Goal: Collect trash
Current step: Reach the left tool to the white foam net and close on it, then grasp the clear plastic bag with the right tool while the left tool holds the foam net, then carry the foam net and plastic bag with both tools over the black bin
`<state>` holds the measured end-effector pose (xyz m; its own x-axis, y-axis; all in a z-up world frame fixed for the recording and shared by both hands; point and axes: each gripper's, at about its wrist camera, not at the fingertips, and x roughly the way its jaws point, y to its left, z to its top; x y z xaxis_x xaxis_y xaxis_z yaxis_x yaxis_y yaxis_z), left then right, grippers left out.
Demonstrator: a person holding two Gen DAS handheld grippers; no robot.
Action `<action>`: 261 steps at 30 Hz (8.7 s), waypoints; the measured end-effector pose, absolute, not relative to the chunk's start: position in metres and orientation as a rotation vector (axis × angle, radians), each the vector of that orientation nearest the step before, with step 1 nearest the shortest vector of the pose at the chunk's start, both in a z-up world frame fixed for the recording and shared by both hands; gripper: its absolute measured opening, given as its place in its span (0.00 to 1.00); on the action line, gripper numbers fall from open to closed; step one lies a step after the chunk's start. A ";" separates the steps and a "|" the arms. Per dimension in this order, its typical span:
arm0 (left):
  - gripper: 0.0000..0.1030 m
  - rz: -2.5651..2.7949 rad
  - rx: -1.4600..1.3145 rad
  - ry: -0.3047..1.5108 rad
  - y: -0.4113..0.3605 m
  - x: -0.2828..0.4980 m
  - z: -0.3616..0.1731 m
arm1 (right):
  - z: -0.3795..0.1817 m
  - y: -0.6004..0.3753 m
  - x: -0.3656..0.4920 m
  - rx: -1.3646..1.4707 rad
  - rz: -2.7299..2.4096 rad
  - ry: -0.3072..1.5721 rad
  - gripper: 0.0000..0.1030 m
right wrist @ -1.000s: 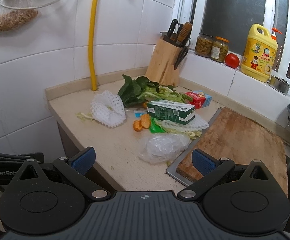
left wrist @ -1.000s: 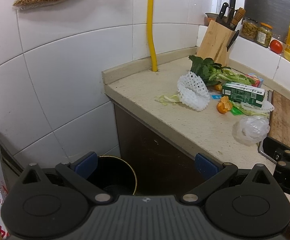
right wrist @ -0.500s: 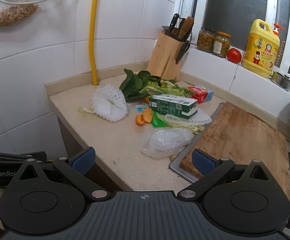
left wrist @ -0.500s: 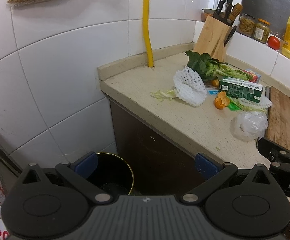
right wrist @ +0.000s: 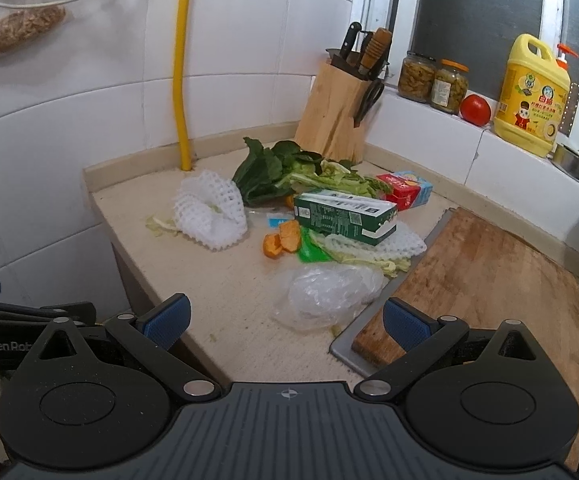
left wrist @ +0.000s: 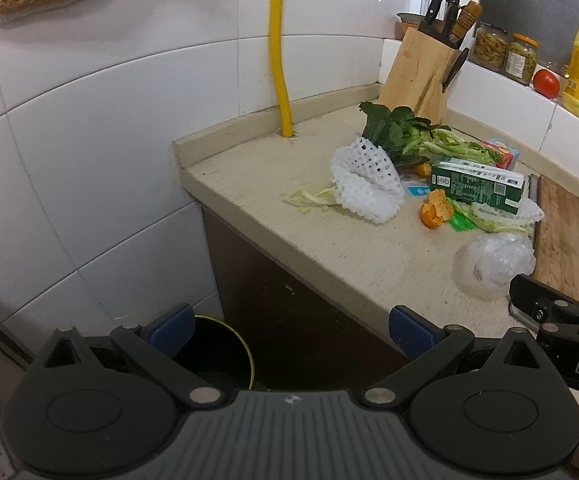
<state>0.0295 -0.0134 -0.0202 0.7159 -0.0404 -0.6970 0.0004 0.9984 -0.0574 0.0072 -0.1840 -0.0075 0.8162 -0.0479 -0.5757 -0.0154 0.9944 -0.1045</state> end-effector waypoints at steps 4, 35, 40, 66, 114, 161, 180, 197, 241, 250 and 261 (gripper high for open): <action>0.95 -0.028 -0.063 0.798 -0.019 0.043 -0.024 | -0.010 -0.196 0.023 -0.097 -0.018 0.623 1.00; 0.89 -0.024 0.064 0.684 -0.064 0.177 -0.029 | -0.047 -0.257 0.121 -0.034 0.054 0.807 0.90; 0.89 -0.045 0.094 0.689 -0.069 0.200 -0.035 | -0.052 -0.260 0.128 -0.027 0.068 0.827 0.88; 0.07 -0.266 0.004 0.837 -0.077 0.200 -0.027 | -0.047 -0.293 0.156 0.121 0.170 0.835 0.19; 0.08 -0.284 -0.069 0.851 -0.085 0.165 -0.042 | -0.052 -0.278 0.138 0.112 0.237 0.874 0.38; 0.07 0.064 -0.174 0.635 0.034 0.046 0.013 | 0.014 -0.143 0.087 -0.090 0.603 0.656 0.35; 0.07 0.236 -0.235 0.632 0.089 0.017 0.003 | 0.010 -0.065 0.081 -0.200 0.776 0.661 0.35; 0.08 0.318 -0.283 0.731 0.109 0.026 -0.026 | -0.013 -0.030 0.088 -0.254 0.837 0.724 0.35; 0.08 0.395 -0.342 0.920 0.129 0.079 -0.086 | -0.078 0.003 0.144 -0.326 0.883 0.908 0.35; 0.08 0.397 -0.369 0.979 0.134 0.090 -0.114 | -0.100 0.015 0.154 -0.339 0.883 0.966 0.35; 0.08 0.419 -0.430 1.068 0.147 0.107 -0.162 | -0.143 0.034 0.171 -0.371 0.868 1.068 0.35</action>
<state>0.1074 0.1466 -0.1616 0.4202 0.1193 -0.8996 -0.5238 0.8414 -0.1331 0.1715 0.0336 -0.1435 0.2027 0.4358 -0.8769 -0.7690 0.6252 0.1330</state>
